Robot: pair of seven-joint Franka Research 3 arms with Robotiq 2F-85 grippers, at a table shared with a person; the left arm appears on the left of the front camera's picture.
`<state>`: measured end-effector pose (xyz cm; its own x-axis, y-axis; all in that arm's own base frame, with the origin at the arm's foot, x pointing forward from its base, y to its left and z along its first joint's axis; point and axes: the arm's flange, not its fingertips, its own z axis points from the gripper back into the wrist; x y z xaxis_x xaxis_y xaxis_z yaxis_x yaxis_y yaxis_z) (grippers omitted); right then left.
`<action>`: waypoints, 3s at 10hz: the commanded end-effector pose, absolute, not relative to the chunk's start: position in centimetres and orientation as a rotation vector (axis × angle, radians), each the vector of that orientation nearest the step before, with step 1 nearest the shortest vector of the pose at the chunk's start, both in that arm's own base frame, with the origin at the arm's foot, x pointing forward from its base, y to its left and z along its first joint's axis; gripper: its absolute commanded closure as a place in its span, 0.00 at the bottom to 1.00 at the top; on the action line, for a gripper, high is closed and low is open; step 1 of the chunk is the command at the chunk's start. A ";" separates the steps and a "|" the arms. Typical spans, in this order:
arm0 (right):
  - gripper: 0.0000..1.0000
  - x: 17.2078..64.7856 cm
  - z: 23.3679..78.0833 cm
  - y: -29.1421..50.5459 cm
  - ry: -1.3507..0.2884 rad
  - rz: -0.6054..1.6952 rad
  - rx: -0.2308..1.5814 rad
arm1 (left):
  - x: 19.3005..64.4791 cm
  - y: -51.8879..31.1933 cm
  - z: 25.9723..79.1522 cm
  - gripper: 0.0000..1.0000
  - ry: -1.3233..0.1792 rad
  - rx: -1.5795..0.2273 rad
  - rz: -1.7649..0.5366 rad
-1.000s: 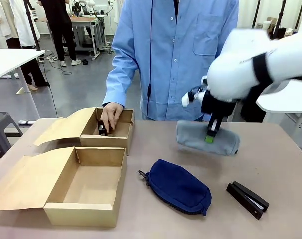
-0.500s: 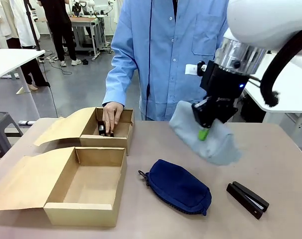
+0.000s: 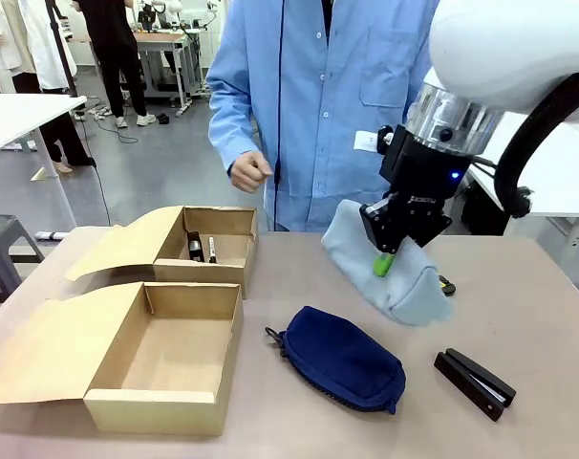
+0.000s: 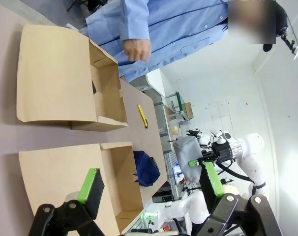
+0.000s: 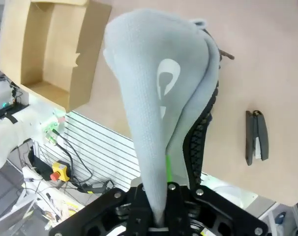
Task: Place items inside the box.
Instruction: Pick up a Pencil pouch or Stapler and place it inside the Mailer Box closest to the robot.
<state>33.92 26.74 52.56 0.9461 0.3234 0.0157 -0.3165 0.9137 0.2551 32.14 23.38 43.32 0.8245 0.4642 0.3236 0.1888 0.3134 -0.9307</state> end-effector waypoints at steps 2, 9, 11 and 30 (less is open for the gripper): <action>0.96 30.9 55.0 35.9 0.029 0.012 0.199 | 32.1 23.2 43.4 0.00 -0.633 -1.268 0.176; 0.96 25.8 51.4 56.9 -0.171 0.154 0.284 | 32.1 23.2 43.4 0.00 -0.633 -1.268 0.176; 0.96 27.8 49.0 59.4 -0.141 0.127 0.289 | 32.1 23.2 43.4 0.00 -0.633 -1.268 0.176; 0.38 33.1 35.6 60.8 0.030 0.114 0.134 | 32.1 23.2 43.4 0.00 -0.633 -1.268 0.176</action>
<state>32.71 60.69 35.26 0.9945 0.1047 0.0005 -0.1040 0.9871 0.1214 32.14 23.38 43.31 0.8247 0.4641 0.3232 0.1886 0.3132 -0.9308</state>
